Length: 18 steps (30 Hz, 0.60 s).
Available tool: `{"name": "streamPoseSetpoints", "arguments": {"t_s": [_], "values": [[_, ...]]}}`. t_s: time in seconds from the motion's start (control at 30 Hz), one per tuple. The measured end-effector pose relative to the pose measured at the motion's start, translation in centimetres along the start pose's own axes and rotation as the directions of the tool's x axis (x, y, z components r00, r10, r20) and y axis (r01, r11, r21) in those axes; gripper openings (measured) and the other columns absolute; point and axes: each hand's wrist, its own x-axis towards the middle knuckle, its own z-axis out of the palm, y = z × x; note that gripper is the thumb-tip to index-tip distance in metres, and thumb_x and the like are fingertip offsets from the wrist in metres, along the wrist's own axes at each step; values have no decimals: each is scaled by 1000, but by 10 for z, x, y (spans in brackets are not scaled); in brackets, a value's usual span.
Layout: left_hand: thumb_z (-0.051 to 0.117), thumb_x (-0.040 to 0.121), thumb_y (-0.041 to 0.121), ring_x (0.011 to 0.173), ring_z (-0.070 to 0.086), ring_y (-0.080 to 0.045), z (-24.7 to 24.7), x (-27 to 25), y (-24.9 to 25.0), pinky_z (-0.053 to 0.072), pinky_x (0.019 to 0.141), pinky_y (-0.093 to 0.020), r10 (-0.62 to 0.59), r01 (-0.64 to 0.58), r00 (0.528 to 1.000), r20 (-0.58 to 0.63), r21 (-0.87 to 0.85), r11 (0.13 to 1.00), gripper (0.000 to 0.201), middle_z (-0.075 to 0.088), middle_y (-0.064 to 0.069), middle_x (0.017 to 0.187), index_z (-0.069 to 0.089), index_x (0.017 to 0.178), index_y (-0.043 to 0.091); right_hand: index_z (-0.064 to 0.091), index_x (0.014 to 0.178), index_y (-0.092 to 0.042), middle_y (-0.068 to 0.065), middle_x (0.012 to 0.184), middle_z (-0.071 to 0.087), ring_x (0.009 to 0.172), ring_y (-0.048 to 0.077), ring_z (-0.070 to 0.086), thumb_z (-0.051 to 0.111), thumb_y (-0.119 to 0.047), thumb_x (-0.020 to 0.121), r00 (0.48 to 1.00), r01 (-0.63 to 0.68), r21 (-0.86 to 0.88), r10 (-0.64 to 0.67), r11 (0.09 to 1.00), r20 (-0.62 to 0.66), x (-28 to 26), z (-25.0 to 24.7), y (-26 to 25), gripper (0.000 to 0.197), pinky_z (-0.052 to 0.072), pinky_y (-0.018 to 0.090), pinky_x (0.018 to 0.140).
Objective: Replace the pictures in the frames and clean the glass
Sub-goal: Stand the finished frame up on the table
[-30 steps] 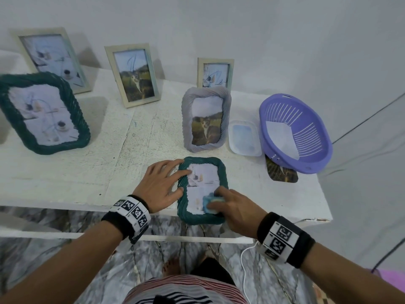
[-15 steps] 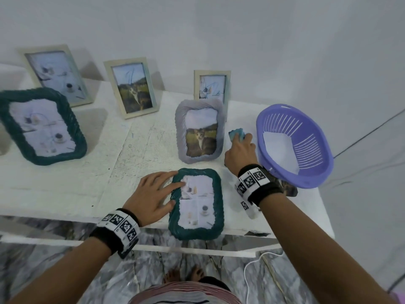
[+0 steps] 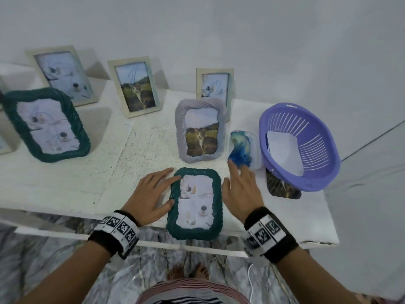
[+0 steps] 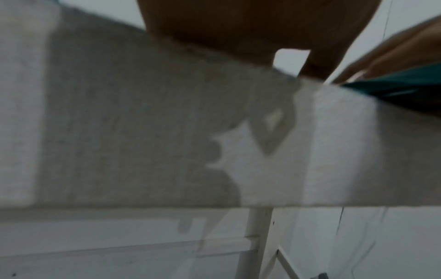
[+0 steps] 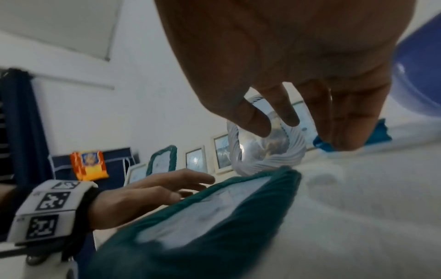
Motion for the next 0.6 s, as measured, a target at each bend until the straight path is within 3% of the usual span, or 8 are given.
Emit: {"name": "streamPoseSetpoints", "arguments": {"t_s": [0.03, 0.1, 0.2, 0.3, 0.4, 0.5, 0.6], "values": [[48, 91, 47, 132, 41, -22, 1, -2, 4, 36, 105, -44, -32, 31, 999, -27, -25, 999, 58, 37, 4, 152, 43, 145, 29, 44, 135, 3, 18, 124, 52, 105, 38, 49, 40, -17, 96, 990, -89, 104, 77, 991, 121, -11, 3, -2, 44, 44, 44, 88], [46, 89, 47, 124, 48, -23, 4, -7, 15, 43, 99, -48, -117, 112, 990, -78, -56, 992, 55, 48, 2, 144, 49, 140, 27, 22, 150, -14, 14, 125, 50, 111, 32, 48, 40, -28, 98, 949, -240, 235, 177, 942, 260, -29, 14, -2, 56, 43, 40, 92], [37, 91, 59, 117, 53, -24, 10, -15, 43, 46, 95, -46, -300, 291, 950, -83, -100, 951, 63, 57, -1, 135, 46, 143, 23, 26, 148, -20, 9, 125, 54, 112, 30, 50, 42, -34, 93, 958, -243, 366, 164, 898, 235, -45, 32, -10, 59, 44, 41, 93], [46, 87, 65, 126, 45, -24, 13, -15, 73, 40, 103, -39, -449, 441, 894, 0, -191, 877, 78, 49, -3, 144, 33, 151, 23, 37, 143, -22, 3, 121, 56, 112, 24, 52, 45, -36, 88, 952, -304, 553, 224, 776, 209, -50, 39, -18, 57, 44, 37, 96], [45, 74, 79, 130, 46, -24, 14, -9, 85, 39, 109, -41, -491, 473, 871, 15, -290, 832, 97, 48, 0, 146, 31, 151, 22, 50, 132, -18, 1, 111, 57, 104, 20, 56, 54, -20, 92, 899, -425, 710, 351, 561, 261, -49, 35, -16, 40, 46, 31, 92], [48, 67, 89, 127, 53, -18, 14, -2, 94, 44, 107, -42, -526, 488, 849, 37, -436, 756, 105, 54, 4, 142, 34, 149, 25, 62, 113, -14, 4, 107, 70, 92, 16, 67, 53, -17, 95, 868, -449, 830, 380, 330, 319, -46, 31, -15, 21, 54, 33, 85], [55, 59, 91, 125, 54, -12, 9, 6, 109, 44, 107, -39, -577, 514, 811, 100, -594, 619, 111, 54, 8, 140, 37, 148, 27, 59, 123, -19, -1, 110, 71, 98, 14, 68, 47, -20, 100, 887, -386, 921, 297, 51, 355, -46, 23, -19, 25, 55, 36, 87]]}}
